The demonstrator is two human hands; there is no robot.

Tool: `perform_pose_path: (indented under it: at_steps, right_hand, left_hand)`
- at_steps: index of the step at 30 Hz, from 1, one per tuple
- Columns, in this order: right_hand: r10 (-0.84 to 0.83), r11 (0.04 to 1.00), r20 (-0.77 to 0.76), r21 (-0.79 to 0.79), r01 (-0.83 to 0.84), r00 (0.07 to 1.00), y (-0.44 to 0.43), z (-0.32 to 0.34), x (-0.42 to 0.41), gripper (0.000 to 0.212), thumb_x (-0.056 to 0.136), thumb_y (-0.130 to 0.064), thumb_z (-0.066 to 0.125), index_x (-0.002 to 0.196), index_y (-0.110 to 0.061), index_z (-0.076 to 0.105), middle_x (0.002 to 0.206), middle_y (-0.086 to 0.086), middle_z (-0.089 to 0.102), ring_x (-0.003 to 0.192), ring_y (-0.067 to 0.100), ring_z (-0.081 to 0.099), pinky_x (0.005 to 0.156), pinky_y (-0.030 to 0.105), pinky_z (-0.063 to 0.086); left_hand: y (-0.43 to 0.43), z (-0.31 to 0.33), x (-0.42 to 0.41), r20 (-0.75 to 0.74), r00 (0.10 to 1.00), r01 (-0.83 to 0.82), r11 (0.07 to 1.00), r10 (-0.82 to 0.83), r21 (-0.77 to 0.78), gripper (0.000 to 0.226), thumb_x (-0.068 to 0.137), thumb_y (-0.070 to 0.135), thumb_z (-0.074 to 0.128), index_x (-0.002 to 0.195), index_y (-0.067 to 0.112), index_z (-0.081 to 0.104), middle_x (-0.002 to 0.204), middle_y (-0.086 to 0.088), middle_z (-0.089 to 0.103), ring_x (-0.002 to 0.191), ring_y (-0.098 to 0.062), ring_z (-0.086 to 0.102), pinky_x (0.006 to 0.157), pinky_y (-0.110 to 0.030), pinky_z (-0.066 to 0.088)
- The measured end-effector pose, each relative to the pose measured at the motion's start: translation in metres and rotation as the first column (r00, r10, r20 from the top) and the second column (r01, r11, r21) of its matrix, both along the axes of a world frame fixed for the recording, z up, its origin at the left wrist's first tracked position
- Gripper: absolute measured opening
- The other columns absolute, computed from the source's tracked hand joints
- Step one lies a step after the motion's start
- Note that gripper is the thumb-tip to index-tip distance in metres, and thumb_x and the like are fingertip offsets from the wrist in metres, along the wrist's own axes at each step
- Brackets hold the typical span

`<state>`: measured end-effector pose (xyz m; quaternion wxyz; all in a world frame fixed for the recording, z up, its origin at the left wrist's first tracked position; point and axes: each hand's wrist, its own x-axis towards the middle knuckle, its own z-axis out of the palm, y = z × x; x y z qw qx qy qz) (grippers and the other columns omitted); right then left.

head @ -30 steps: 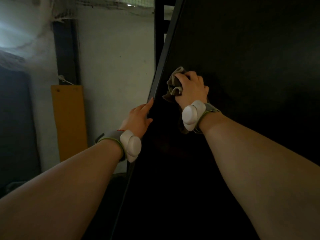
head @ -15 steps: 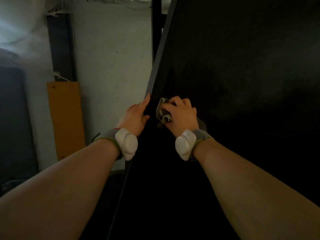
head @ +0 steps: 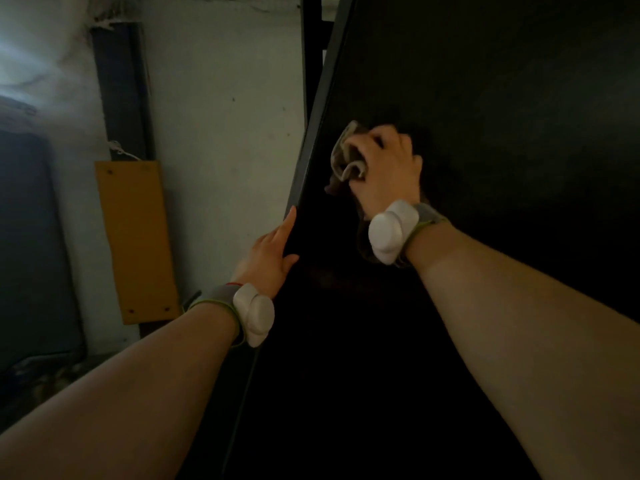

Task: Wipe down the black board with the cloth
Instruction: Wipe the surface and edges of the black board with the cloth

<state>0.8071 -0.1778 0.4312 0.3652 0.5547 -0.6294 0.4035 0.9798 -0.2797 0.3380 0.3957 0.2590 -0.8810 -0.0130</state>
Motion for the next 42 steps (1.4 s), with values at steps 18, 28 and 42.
perform_pose_path:
  at_steps: [18, 28, 42]
  right_hand:
    - [0.124, 0.96, 0.047, 0.245, -0.132, 0.991, -0.024, -0.094, 0.008, 0.041, 0.083, -0.024, 0.064, 0.123, -0.027, 0.056, 0.126, 0.007, 0.04, 0.112, 0.033, 0.035, 0.081, 0.043, 0.034]
    - [0.127, 0.919, 0.019, 0.374, -0.125, 0.992, -0.015, -0.142, 0.022, 0.038, 0.087, -0.029, 0.06, 0.124, -0.031, 0.054, 0.128, 0.003, 0.037, 0.114, 0.029, 0.033, 0.088, 0.045, 0.036]
    - [-0.017, 0.997, 0.196, -0.074, 0.032, 0.98, -0.013, -0.076, 0.029, 0.051, 0.082, -0.023, 0.064, 0.13, -0.028, 0.05, 0.138, 0.012, 0.037, 0.125, 0.033, 0.034, 0.095, 0.047, 0.034]
  left_hand:
    - [-0.002, -0.013, 0.003, 0.045, 0.999, -0.023, 1.0, 0.024, -0.011, 0.079, 0.093, 0.008, 0.053, 0.15, 0.019, 0.001, 0.155, -0.008, 0.023, 0.138, -0.029, 0.028, 0.112, -0.035, 0.024]
    - [-0.003, -0.076, 0.035, 0.132, 0.986, -0.12, 0.983, 0.102, 0.137, 0.076, 0.095, 0.019, 0.052, 0.151, 0.025, 0.0, 0.154, -0.009, 0.025, 0.138, -0.03, 0.03, 0.111, -0.044, 0.028]
    - [0.002, -0.084, 0.036, 0.076, 0.997, -0.037, 0.982, 0.024, 0.184, 0.073, 0.098, 0.016, 0.045, 0.148, 0.022, -0.009, 0.143, -0.016, 0.042, 0.125, -0.035, 0.044, 0.101, -0.047, 0.037]
